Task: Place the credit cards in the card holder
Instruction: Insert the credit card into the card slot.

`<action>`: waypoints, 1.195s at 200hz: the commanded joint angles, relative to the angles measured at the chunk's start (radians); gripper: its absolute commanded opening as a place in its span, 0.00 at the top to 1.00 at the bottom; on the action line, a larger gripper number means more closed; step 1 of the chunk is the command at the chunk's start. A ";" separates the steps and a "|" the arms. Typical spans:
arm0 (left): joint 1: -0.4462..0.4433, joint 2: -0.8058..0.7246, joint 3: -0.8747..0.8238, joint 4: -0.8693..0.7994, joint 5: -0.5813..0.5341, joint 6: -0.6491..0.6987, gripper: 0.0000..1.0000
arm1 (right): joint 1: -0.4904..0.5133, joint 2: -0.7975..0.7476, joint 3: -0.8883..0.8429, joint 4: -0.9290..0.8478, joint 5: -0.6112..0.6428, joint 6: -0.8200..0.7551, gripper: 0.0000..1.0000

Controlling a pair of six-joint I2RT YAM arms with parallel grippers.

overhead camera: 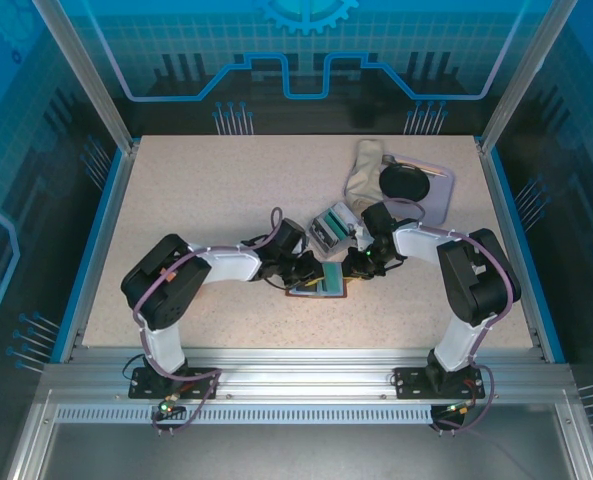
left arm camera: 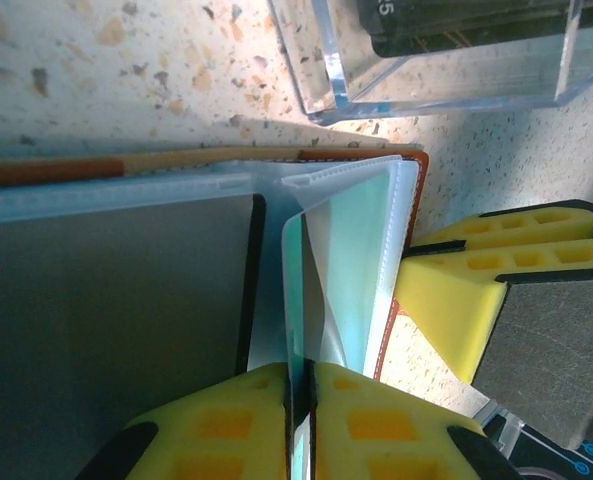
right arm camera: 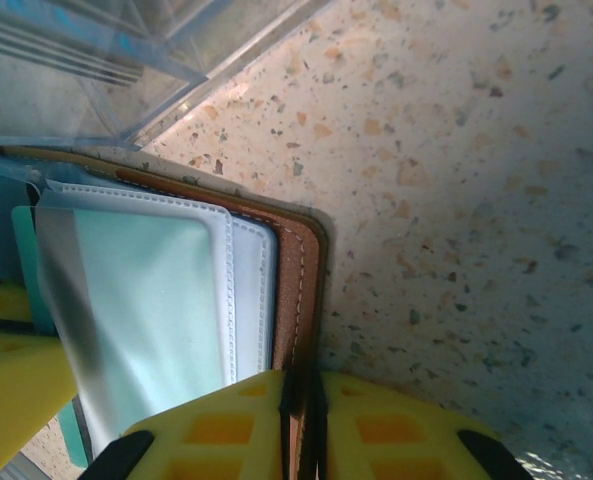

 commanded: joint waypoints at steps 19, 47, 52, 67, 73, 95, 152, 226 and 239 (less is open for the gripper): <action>0.001 0.039 0.064 -0.084 0.047 0.086 0.87 | 0.007 0.044 -0.010 -0.021 0.024 -0.003 0.85; 0.003 0.042 0.065 -0.101 0.073 0.110 0.82 | 0.006 0.045 -0.007 -0.026 0.034 -0.005 0.85; 0.005 0.044 0.064 -0.096 0.079 0.109 0.82 | 0.007 0.045 -0.006 -0.027 0.034 -0.005 0.85; 0.005 0.049 0.064 -0.072 0.087 0.101 0.82 | 0.008 0.043 -0.006 -0.026 0.034 -0.003 0.85; 0.006 0.053 0.071 -0.069 0.091 0.101 0.82 | 0.007 0.043 -0.005 -0.026 0.034 -0.003 0.85; 0.006 0.075 0.103 -0.072 0.100 0.112 0.82 | 0.007 0.041 -0.008 -0.026 0.037 -0.004 0.85; 0.006 0.111 0.173 -0.149 0.134 0.188 0.80 | 0.007 0.046 -0.002 -0.026 0.036 -0.002 0.85; 0.010 0.027 0.156 -0.252 0.061 0.231 0.62 | 0.006 0.007 0.008 -0.050 0.106 0.012 0.84; 0.011 -0.016 0.139 -0.278 0.026 0.234 0.54 | 0.006 -0.013 0.008 -0.055 0.117 0.011 0.80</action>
